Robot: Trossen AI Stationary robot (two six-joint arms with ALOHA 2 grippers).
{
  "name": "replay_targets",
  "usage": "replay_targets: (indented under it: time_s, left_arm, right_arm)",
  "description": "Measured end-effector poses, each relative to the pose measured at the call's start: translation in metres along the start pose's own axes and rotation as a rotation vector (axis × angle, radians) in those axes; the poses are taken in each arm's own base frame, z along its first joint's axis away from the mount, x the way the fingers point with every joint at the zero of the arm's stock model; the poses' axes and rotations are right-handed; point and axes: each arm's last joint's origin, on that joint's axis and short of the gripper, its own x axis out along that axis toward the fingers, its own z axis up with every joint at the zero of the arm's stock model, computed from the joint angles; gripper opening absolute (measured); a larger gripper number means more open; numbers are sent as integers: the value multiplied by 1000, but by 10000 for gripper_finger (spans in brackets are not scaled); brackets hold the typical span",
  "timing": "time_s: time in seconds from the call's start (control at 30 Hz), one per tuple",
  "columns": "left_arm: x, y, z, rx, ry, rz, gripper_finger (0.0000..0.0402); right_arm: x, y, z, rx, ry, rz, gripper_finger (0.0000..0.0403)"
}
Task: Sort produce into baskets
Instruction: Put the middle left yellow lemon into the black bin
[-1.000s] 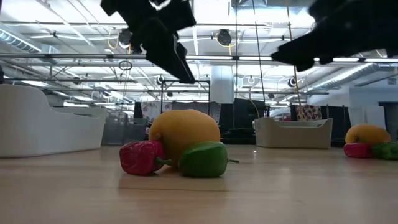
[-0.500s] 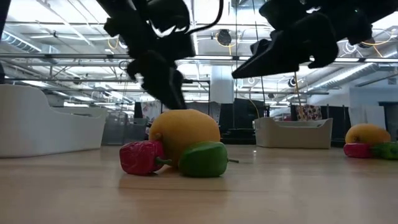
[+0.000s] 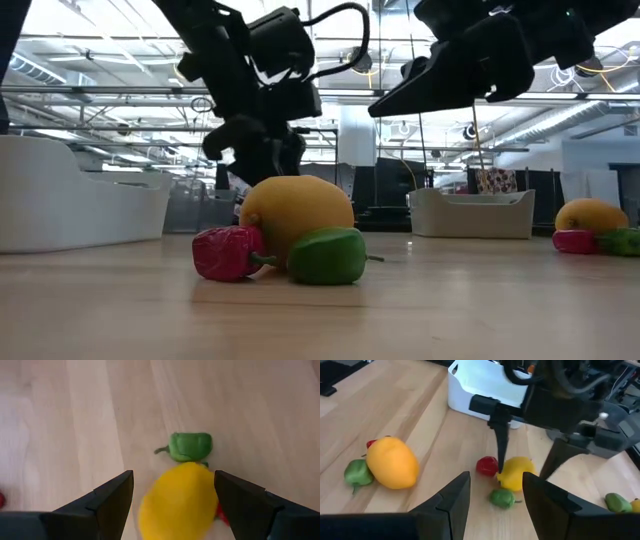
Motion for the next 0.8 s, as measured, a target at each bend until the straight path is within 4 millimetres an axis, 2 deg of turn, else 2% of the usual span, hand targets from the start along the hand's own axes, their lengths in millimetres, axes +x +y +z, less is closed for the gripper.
replay_targets:
  time_s: [0.27,0.8]
  left_arm:
    - [1,8,-6,-14,-4,-85,285]
    - [4,17,-14,-18,34,-97,285]
  right_arm:
    - [0,0,-1,-1,6,1,171]
    - [0,0,-1,0,6,0,171]
